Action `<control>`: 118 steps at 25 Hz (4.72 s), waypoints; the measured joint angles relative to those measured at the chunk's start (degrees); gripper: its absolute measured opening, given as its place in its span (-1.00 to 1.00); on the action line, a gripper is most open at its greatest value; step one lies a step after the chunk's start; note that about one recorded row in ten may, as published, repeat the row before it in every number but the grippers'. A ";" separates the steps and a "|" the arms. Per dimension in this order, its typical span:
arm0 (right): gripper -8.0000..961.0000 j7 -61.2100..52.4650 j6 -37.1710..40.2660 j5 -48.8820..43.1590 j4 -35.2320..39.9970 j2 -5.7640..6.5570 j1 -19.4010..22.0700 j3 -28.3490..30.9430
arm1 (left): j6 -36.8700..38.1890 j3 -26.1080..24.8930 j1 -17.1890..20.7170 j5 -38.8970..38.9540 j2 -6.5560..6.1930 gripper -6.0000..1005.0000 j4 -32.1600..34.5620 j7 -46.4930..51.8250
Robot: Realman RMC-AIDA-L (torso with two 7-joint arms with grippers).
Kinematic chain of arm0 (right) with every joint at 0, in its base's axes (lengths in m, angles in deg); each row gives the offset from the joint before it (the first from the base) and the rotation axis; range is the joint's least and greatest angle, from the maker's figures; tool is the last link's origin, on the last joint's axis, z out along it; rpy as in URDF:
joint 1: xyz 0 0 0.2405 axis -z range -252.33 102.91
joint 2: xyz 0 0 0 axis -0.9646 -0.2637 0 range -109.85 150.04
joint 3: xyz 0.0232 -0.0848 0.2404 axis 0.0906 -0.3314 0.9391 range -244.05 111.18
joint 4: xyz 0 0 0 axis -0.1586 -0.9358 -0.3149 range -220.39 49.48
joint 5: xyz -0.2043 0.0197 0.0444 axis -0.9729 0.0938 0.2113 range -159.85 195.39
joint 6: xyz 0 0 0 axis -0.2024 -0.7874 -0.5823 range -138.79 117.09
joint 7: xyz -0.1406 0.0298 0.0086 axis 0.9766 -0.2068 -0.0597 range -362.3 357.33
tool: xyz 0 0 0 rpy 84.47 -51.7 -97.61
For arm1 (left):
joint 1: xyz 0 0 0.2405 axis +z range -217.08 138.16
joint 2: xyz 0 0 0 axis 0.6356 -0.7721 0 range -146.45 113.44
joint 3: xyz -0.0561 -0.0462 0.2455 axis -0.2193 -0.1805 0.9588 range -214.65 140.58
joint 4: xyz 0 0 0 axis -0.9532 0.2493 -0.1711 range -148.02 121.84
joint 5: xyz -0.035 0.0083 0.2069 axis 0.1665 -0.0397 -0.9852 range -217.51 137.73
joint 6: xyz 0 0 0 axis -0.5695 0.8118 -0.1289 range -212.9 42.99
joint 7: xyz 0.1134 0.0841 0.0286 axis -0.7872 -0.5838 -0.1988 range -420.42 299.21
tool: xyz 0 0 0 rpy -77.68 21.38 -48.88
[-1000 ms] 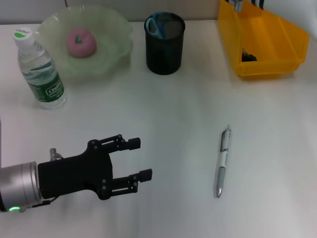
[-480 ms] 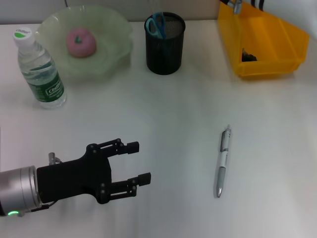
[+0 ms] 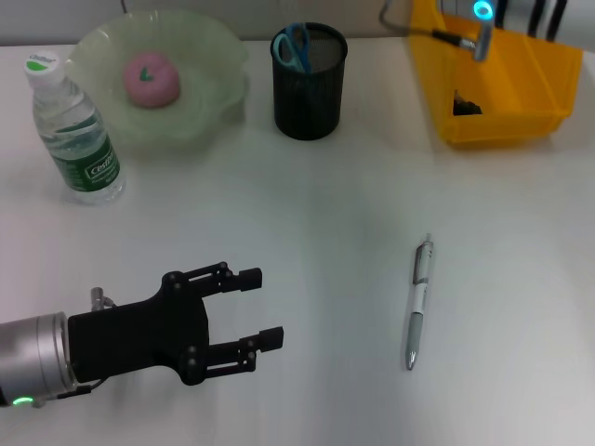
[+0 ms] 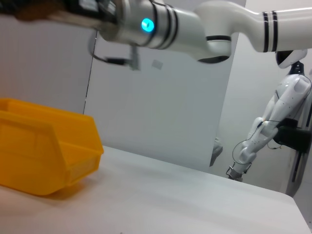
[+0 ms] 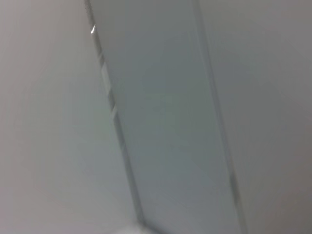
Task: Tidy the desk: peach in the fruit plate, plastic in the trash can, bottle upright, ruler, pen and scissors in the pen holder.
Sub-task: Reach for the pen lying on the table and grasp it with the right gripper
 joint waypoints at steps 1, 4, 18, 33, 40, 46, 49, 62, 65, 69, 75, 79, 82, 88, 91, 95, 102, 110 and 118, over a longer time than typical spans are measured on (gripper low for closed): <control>0.64 -5.39 1.59 -4.92 4.00 0.05 1.46 -0.47 | 0.01 0.05 0.01 -0.06 0.00 0.48 0.00 0.00; 0.70 -18.95 8.18 -19.52 13.08 0.06 4.14 -0.25 | 0.03 0.40 0.03 -0.17 0.00 0.48 0.00 0.02; 0.68 -53.74 38.63 -62.92 28.03 -0.50 -0.77 -0.16 | 0.49 0.70 -0.05 -0.18 -0.08 0.48 0.00 0.04; 0.66 -60.54 41.45 -72.30 14.85 -0.82 -9.03 -5.49 | 0.49 0.70 -0.21 -0.18 -0.01 0.48 0.04 0.63; 0.65 -63.71 38.23 -73.03 10.43 -1.19 -11.48 -11.10 | 0.53 0.70 -0.38 -0.09 0.09 0.48 0.00 0.72; 0.64 -65.42 36.73 -73.14 5.53 -1.37 -14.21 -11.97 | 0.71 0.70 -0.42 -0.08 0.09 0.48 0.00 0.82; 0.63 -65.84 36.02 -73.12 3.21 -1.50 -15.53 -12.24 | 0.81 0.70 -0.41 -0.08 0.10 0.48 0.00 0.83; 0.61 -67.62 32.14 -69.76 -2.47 -1.66 -18.49 -17.47 | 1.54 0.70 -0.44 -0.09 0.10 0.48 0.00 0.83; 0.61 -68.03 30.91 -69.10 -3.19 -1.65 -18.75 -18.70 | 1.68 0.70 -0.46 -0.09 0.10 0.48 0.00 0.79; 0.60 -68.35 29.85 -67.68 -3.59 -1.64 -18.91 -20.56 | 2.51 0.70 -0.35 -0.09 0.09 0.48 0.02 0.70; 0.59 -69.19 28.78 -66.32 -3.88 -1.64 -18.94 -23.33 | 3.04 0.70 -0.38 -0.09 0.09 0.48 0.06 0.64; 0.59 -69.54 28.23 -66.00 -3.94 -1.64 -19.14 -24.33 | 3.22 0.70 -0.30 -0.09 0.04 0.48 0.22 0.69; 0.58 -69.68 28.01 -65.97 -3.95 -1.63 -19.17 -25.16 | 3.44 0.70 -0.33 -0.09 0.06 0.48 0.17 0.70; 0.57 -69.80 27.63 -65.81 -3.96 -1.63 -19.27 -26.31 | 3.54 0.70 -0.36 -0.09 0.02 0.48 0.24 0.75; 0.57 -69.86 27.39 -64.56 -3.91 -1.63 -19.33 -28.10 | 3.60 0.70 -0.41 -0.09 0.00 0.48 0.21 0.80; 0.56 -69.93 27.26 -63.63 -3.74 -1.63 -19.42 -29.35 | 3.67 0.70 -0.34 -0.09 0.00 0.48 0.28 0.82; 0.55 -70.01 27.08 -63.63 -3.82 -1.64 -19.42 -29.36 | 3.84 0.70 -0.36 -0.09 0.00 0.48 0.28 0.82; 0.54 -70.17 26.91 -63.63 -3.89 -1.64 -19.31 -29.36 | 4.29 0.70 -0.19 -0.15 -0.08 0.48 0.36 0.83; 0.52 -71.24 26.47 -62.35 -3.62 -1.62 -19.36 -32.85 | 4.67 0.82 -0.09 -0.18 -0.09 0.48 0.48 0.83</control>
